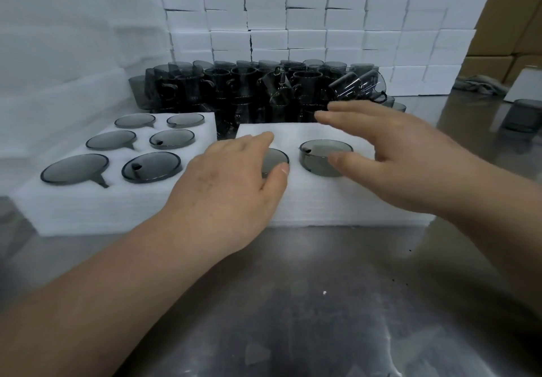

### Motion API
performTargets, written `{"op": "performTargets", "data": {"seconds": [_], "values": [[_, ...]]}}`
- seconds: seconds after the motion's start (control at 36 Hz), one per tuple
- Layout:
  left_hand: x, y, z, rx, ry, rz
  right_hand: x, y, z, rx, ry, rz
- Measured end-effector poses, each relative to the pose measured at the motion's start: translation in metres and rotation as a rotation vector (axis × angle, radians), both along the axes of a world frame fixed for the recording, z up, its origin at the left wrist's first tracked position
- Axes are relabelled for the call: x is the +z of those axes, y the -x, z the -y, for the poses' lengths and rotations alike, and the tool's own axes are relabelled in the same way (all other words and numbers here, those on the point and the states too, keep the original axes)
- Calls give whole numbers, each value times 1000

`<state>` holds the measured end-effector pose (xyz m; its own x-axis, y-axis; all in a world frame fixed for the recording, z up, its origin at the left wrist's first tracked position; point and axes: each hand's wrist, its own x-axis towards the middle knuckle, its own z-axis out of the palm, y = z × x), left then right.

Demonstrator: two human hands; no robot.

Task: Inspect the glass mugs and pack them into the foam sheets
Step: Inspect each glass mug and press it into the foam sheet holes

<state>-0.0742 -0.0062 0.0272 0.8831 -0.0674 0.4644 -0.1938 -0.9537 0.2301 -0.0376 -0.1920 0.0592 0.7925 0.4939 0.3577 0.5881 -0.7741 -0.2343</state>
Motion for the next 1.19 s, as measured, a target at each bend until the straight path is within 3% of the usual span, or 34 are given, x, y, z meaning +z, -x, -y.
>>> {"op": "performTargets", "data": {"seconds": [0.44,0.61,0.83,0.97,1.19], "values": [[-1,0,1,-4,-69,-33,5,9,-9,21,356,-131],[-2,0,1,-6,-68,-34,3,7,-6,25,343,-135],[0,0,1,0,-71,-43,0,5,-4,44,138,-20],[0,0,2,7,-84,-48,-4,6,-9,118,352,-183],[0,1,2,3,-81,-58,0,10,-12,108,363,-171]]}}
